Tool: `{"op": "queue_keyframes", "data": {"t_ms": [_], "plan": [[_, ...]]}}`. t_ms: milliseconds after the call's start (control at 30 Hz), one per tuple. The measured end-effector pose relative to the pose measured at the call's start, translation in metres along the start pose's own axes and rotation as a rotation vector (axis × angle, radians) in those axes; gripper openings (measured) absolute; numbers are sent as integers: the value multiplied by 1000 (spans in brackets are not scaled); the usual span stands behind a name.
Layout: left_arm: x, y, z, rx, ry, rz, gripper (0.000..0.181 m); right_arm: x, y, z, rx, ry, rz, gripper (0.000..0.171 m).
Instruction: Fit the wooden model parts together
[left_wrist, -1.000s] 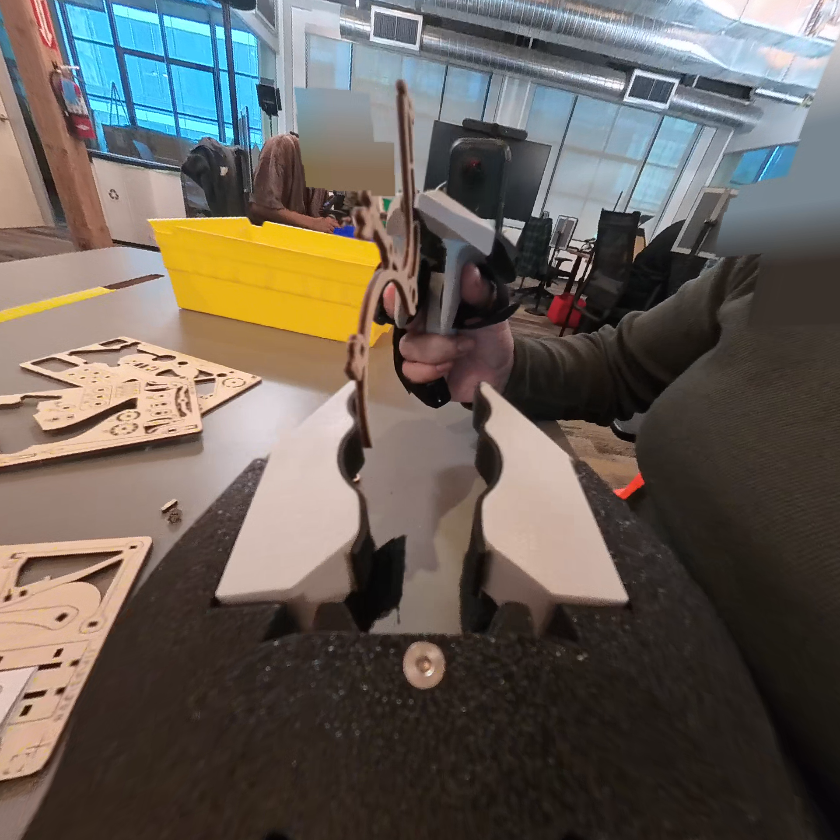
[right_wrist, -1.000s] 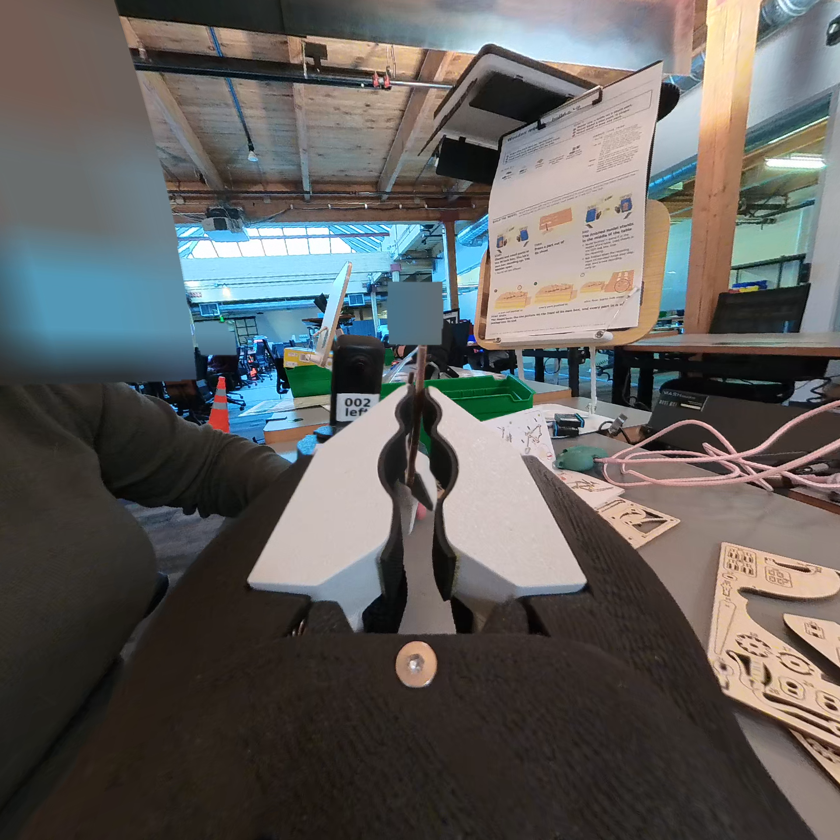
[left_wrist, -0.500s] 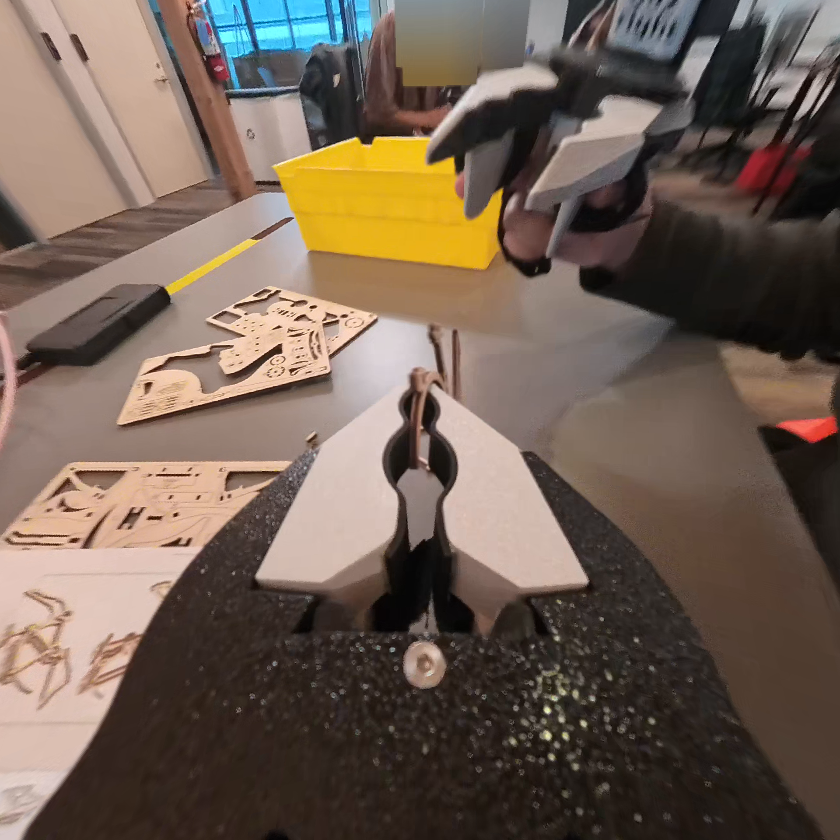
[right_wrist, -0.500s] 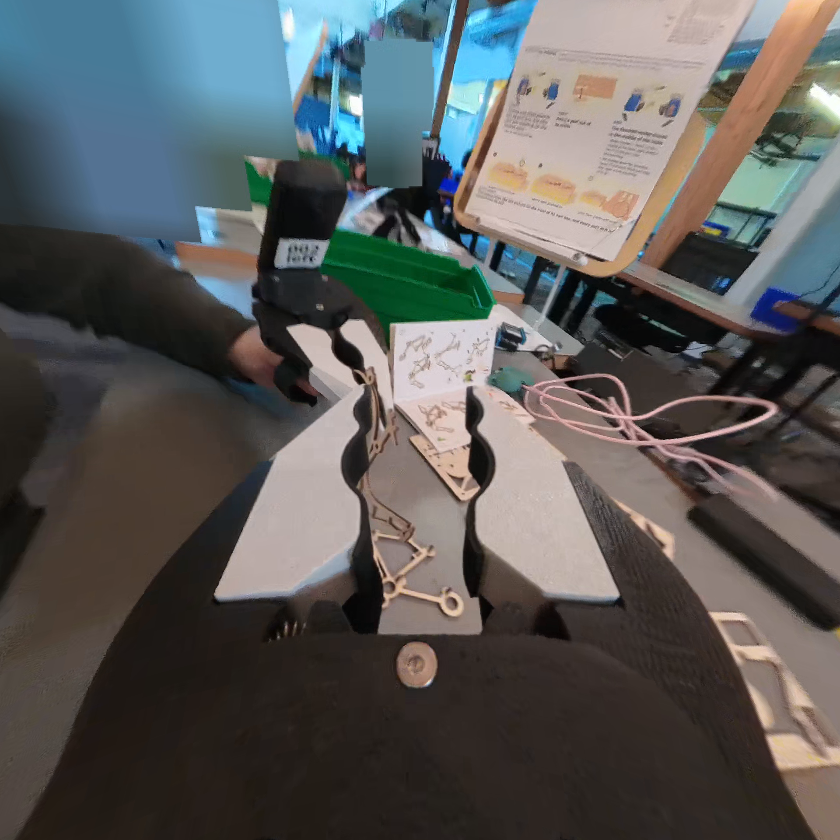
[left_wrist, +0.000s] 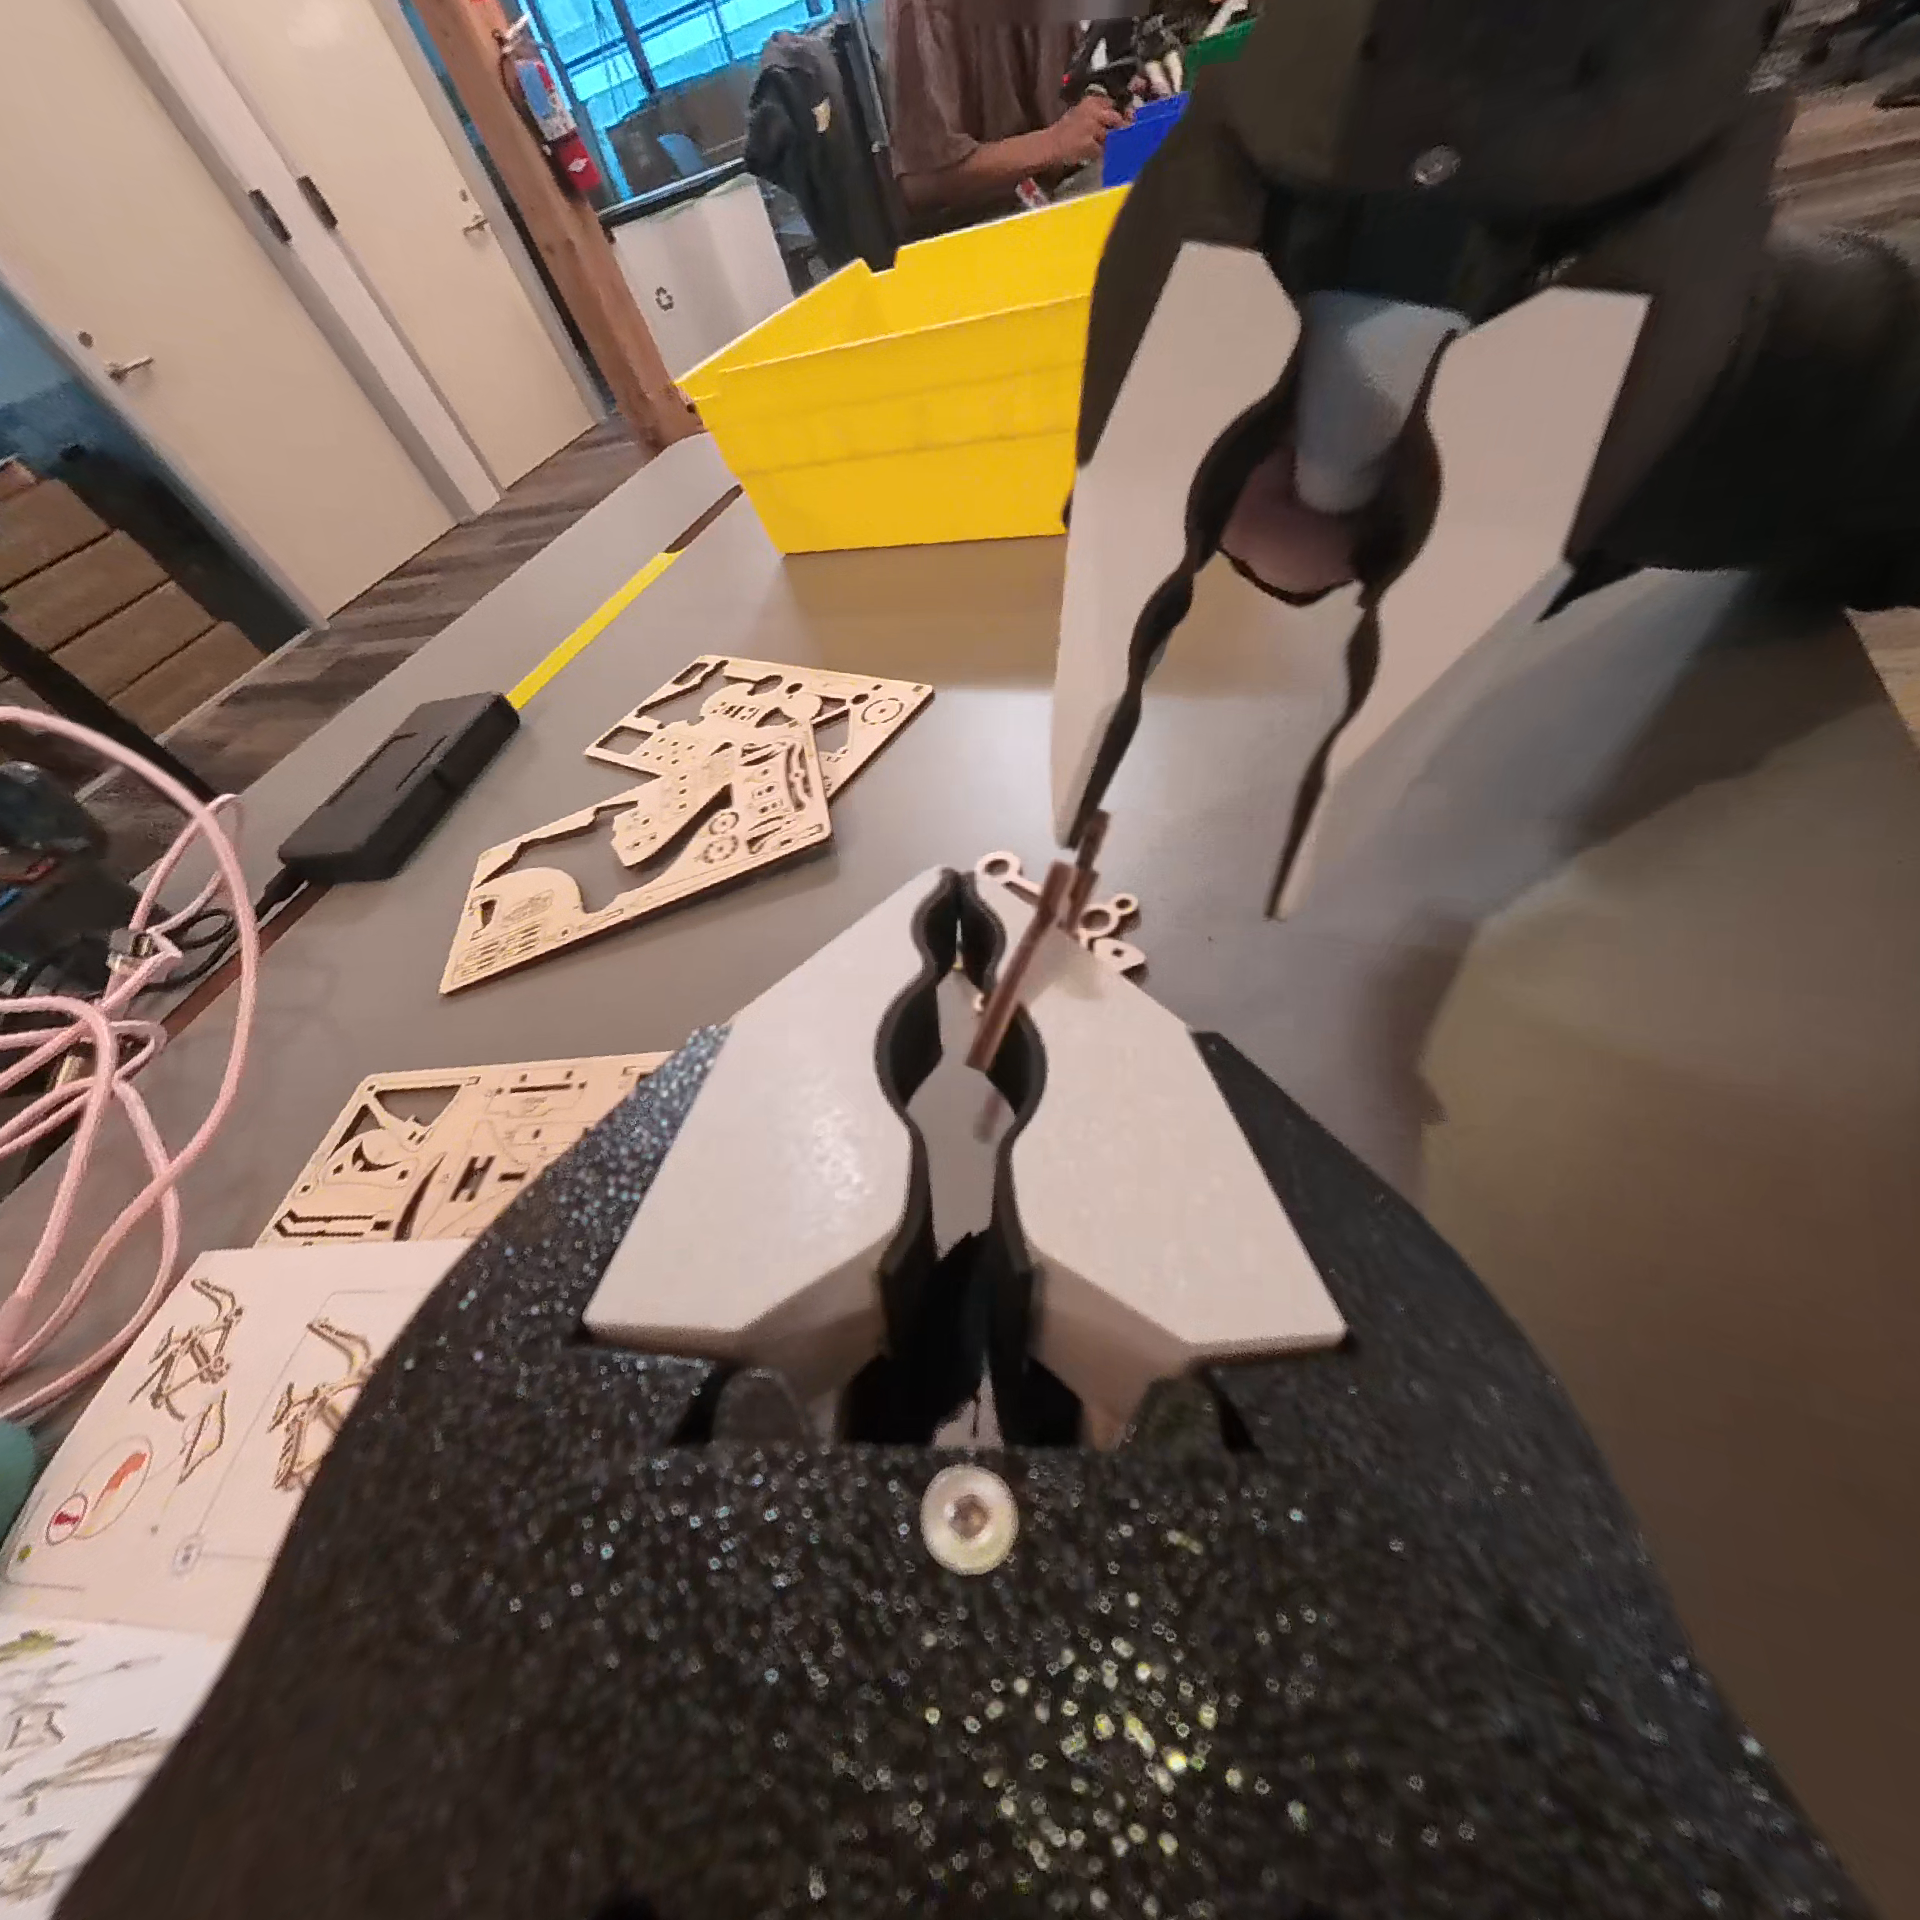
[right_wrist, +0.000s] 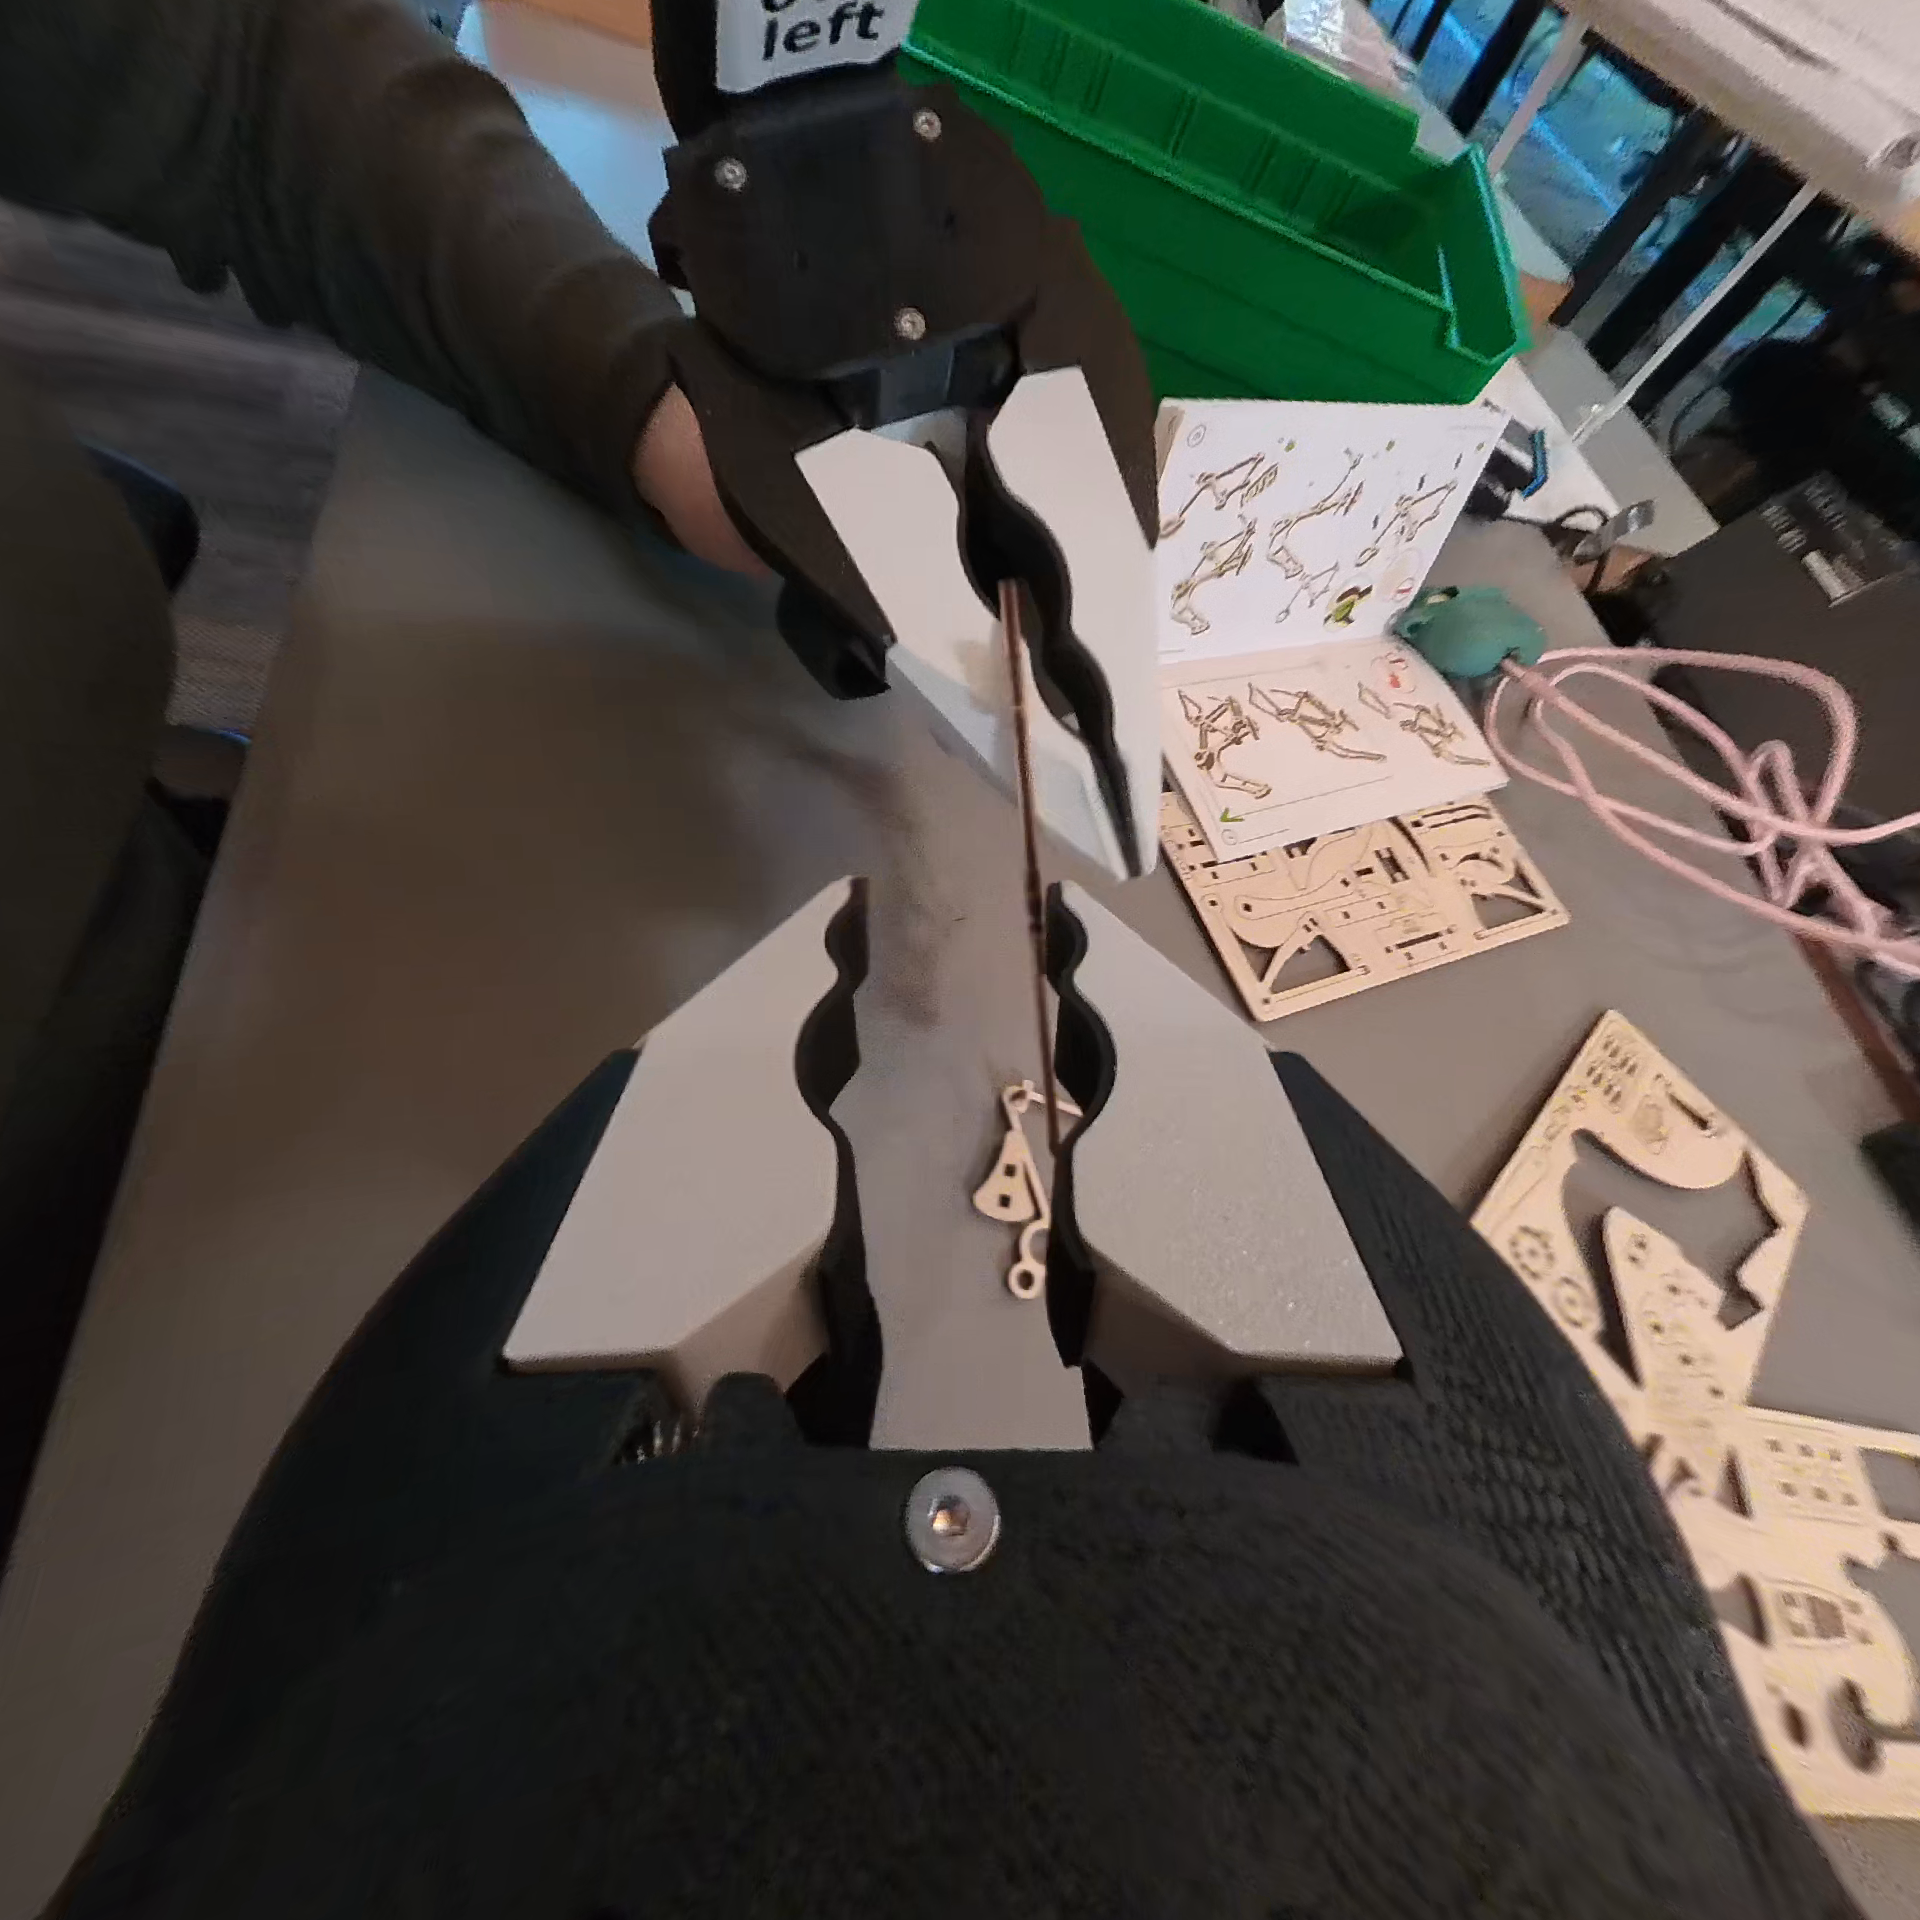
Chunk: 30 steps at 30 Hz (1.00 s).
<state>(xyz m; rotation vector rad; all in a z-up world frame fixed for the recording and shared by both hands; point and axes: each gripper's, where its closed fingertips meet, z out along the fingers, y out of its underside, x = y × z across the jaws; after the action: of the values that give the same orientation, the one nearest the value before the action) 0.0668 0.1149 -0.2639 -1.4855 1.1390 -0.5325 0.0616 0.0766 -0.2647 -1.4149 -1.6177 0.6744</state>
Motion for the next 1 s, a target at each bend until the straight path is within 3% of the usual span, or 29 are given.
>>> {"op": "queue_keyframes", "data": {"t_ms": [133, 267, 433, 733, 800, 1000], "plan": [[-1, -2, -1, 14, -1, 2, 0, 9, 7, 10, -16, 61, 43, 36], [2, -3, -1, 21, -2, 14, 0, 4, 7, 16, 4, 56, 31, 1], [6, -8, -3, 83, 42, -22, 0, 8, -13, 4, 147, 91, 20, 0], [1, -3, -3, 69, 128, -233, 45, 17, -32, -14, 365, 93, 170, 0], [9, -1, -1, 44, 169, -223, 64, 20, -33, -17, 388, 98, 193, 0], [21, 2, 2, 3, 207, -192, 71, 30, -34, -25, 432, 115, 255, 0]]}}
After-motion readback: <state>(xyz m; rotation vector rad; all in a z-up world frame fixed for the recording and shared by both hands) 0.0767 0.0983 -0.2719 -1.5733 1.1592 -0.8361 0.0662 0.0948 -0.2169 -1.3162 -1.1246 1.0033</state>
